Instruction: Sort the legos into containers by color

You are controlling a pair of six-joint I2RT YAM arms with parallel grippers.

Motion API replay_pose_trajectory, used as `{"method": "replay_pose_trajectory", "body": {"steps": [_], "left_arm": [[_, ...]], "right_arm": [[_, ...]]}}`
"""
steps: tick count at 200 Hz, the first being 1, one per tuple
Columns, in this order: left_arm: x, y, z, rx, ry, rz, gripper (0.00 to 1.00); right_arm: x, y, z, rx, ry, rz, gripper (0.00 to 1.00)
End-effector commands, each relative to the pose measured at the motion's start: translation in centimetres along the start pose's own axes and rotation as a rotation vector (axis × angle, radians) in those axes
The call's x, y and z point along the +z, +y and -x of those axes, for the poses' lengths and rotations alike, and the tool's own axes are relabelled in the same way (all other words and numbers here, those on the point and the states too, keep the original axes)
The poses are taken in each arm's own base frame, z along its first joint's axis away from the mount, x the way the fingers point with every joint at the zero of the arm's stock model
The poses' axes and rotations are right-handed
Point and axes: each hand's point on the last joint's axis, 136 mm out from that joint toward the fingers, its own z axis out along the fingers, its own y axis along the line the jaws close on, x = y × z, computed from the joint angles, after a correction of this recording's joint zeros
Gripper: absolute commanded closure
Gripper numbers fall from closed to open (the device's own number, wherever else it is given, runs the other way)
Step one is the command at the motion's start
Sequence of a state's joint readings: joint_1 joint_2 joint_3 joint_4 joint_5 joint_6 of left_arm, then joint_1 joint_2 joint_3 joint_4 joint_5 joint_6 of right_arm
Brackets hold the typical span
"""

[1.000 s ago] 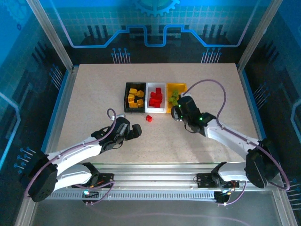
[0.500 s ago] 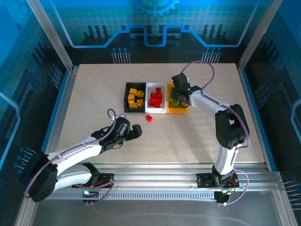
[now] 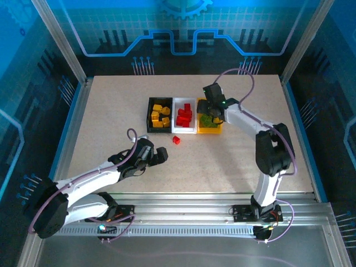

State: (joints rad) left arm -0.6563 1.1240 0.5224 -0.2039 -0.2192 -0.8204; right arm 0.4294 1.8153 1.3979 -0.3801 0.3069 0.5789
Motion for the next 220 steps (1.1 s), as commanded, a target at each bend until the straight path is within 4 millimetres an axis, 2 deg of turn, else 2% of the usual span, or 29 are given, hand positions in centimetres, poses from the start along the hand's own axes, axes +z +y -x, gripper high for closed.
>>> {"method": "replay_pose_trajectory", "body": {"steps": [1,36,67,85,92,94,99,143,183,220], "left_arm": [[0.1,-1.0,0.8,0.018,0.003,-0.008,0.01],[1.7,-3.3,1.9,0.071,0.021,-0.008,0.05],[4.3,-5.3,2.6,0.150,0.030,0.024,0.14],[6.3,-6.2,2.5,0.199,0.033,0.050,0.16],[7.0,-6.6,2.7,0.217,0.026,0.060,0.17],[7.2,-6.7,2.7,0.221,0.024,0.064,0.17],[7.7,-6.9,2.7,0.232,0.024,0.074,0.19],[11.0,-6.6,3.9,0.259,-0.026,0.186,0.27],[12.7,-5.7,4.3,0.263,-0.060,0.253,0.30],[13.9,-5.8,4.3,0.283,-0.072,0.257,0.33]], "right_arm": [[-4.4,1.8,1.0,0.006,-0.089,0.118,0.25],[-7.2,2.2,-2.6,-0.010,-0.104,0.204,0.24],[-8.0,1.0,-5.9,-0.008,-0.083,0.211,0.24],[-8.4,0.1,-7.0,0.003,-0.081,0.211,0.23],[-8.7,0.1,-6.8,0.010,-0.092,0.215,0.23],[-8.5,-0.3,-7.5,0.008,-0.079,0.207,0.23],[-8.5,-0.6,-7.9,0.010,-0.076,0.202,0.23],[-9.4,-1.7,-8.1,0.017,-0.094,0.201,0.23],[-10.2,-1.8,-7.8,0.027,-0.121,0.222,0.23],[-10.3,-1.9,-7.7,0.030,-0.124,0.228,0.23]]}}
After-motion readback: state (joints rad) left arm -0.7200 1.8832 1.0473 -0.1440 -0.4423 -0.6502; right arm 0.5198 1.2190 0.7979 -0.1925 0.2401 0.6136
